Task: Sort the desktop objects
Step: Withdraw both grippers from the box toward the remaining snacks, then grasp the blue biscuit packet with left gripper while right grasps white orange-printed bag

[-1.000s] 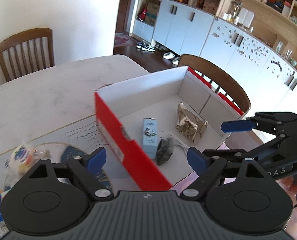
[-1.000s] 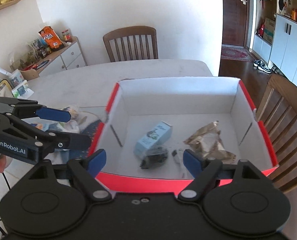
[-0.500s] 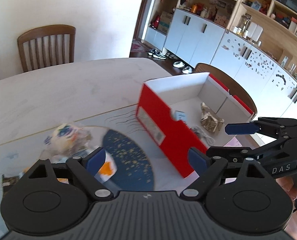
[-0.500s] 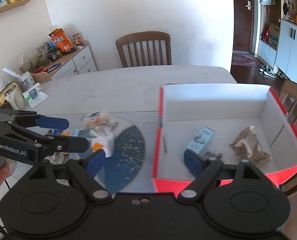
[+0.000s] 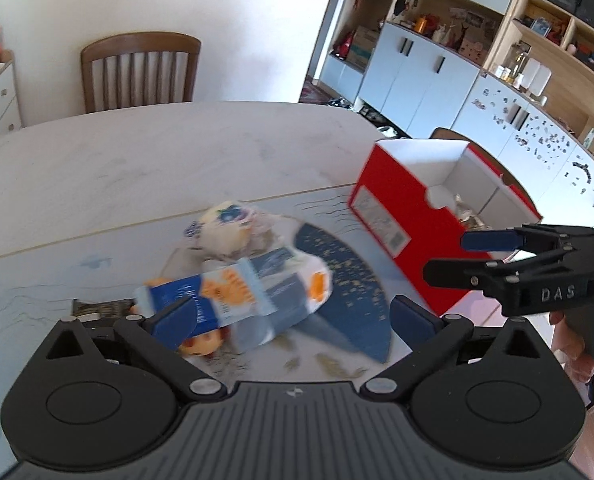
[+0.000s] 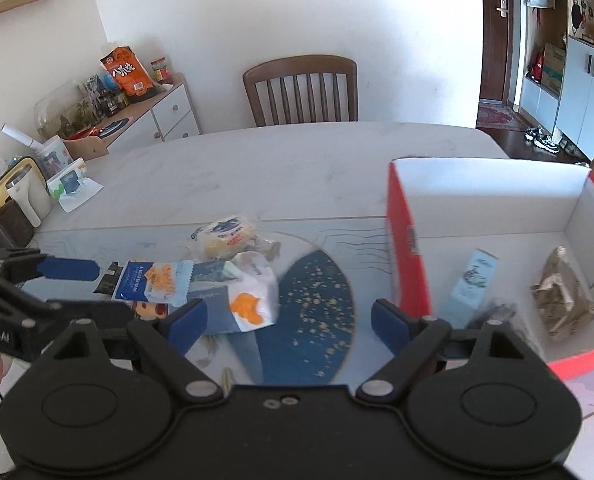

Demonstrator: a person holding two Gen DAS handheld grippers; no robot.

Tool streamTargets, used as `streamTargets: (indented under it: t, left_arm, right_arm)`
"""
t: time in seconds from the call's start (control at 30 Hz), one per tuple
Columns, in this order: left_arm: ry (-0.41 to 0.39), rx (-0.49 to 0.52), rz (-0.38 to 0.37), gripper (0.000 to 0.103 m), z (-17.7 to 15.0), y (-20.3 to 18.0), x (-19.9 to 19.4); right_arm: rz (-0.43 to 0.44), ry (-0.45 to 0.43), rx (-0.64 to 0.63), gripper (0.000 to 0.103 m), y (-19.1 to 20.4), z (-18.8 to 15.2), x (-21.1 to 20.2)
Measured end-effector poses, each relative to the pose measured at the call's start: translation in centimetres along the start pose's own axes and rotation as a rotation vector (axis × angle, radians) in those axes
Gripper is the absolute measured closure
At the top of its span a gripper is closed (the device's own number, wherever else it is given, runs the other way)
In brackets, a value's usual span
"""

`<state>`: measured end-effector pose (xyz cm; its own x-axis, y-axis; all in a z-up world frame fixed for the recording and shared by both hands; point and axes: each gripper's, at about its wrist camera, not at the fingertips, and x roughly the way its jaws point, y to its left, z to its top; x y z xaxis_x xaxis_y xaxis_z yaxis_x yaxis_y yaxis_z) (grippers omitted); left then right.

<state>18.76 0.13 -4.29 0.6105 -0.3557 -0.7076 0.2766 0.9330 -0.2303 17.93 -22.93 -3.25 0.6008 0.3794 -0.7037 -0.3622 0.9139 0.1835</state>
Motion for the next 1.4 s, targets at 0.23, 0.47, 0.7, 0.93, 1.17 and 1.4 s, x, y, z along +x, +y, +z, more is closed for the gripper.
streamTargets:
  t: [0.23, 0.47, 0.7, 0.93, 1.17, 1.4]
  left_arm:
    - [-0.003, 0.036, 0.012, 0.000, -0.9, 2.1, 0.9]
    - [-0.002, 0.065, 0.068, 0.000, -1.1, 3.6, 2.5]
    - [-0.013, 0.161, 0.048, 0.000, -1.0, 3.8, 3.7]
    - [-0.029, 0.338, 0.011, 0.000, -0.6, 3.4, 4.5]
    - [-0.003, 0.423, -0.030, 0.001, -0.7, 3.5, 5.8]
    - [0.006, 0.425, -0.045, 0.012, -1.1, 4.1, 6.4]
  right_arm:
    - [-0.007, 0.037, -0.029, 0.014, 1.7, 0.6, 3.5]
    - [-0.020, 0.070, -0.034, 0.016, 2.0, 0.9, 6.0]
    - [0.002, 0.107, -0.034, 0.021, 2.3, 1.4, 8.1]
    - [0.020, 0.138, -0.055, 0.027, 2.8, 1.6, 9.4]
    - [0.013, 0.160, -0.049, 0.035, 3.1, 1.8, 10.7]
    - [0.017, 0.174, -0.032, 0.052, 3.1, 1.8, 11.5]
